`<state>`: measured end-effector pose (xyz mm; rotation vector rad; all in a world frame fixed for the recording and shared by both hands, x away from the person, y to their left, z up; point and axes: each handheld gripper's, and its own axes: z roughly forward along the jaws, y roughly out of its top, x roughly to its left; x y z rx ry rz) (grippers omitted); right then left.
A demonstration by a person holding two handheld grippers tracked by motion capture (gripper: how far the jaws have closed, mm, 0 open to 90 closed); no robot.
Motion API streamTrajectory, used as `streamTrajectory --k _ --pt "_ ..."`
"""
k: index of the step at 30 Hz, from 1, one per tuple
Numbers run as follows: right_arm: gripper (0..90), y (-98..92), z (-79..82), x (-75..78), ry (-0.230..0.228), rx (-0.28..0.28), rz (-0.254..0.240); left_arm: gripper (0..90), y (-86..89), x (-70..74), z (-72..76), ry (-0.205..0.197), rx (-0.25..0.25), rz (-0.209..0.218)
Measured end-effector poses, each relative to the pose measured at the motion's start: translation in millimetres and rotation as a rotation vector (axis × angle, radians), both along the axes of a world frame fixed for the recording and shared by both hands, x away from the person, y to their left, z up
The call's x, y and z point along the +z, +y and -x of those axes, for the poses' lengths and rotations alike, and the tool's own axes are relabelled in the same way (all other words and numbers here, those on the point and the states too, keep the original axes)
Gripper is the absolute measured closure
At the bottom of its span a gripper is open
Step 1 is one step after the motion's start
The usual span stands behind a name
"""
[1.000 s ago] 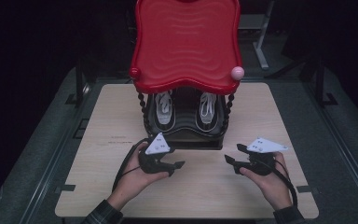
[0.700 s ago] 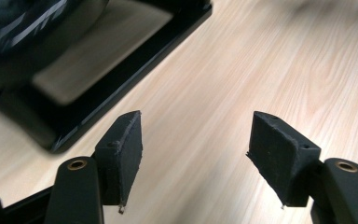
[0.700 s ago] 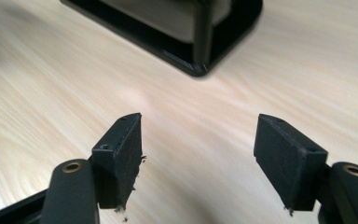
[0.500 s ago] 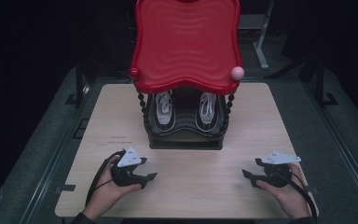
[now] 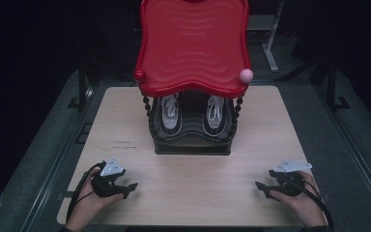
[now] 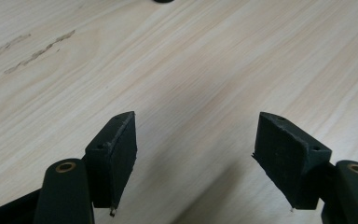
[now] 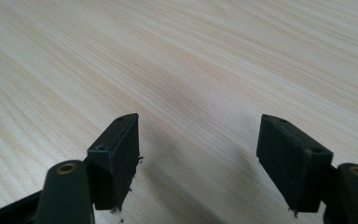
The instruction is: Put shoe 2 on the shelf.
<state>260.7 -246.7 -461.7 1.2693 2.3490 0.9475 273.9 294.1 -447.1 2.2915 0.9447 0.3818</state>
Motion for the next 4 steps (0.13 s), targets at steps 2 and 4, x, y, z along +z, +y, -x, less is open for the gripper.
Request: streamTrajectory --k 2,4 --pt "28.6 -0.6 -0.4 -1.2 -0.002 -0.006 0.017 27.7 0.6 -2.4 -0.8 0.017 0.001 -0.006" --pt "28.5 -1.3 -0.7 -1.9 0.002 -0.008 0.015 27.4 1.0 -3.5 -1.2 0.024 0.003 -0.012"
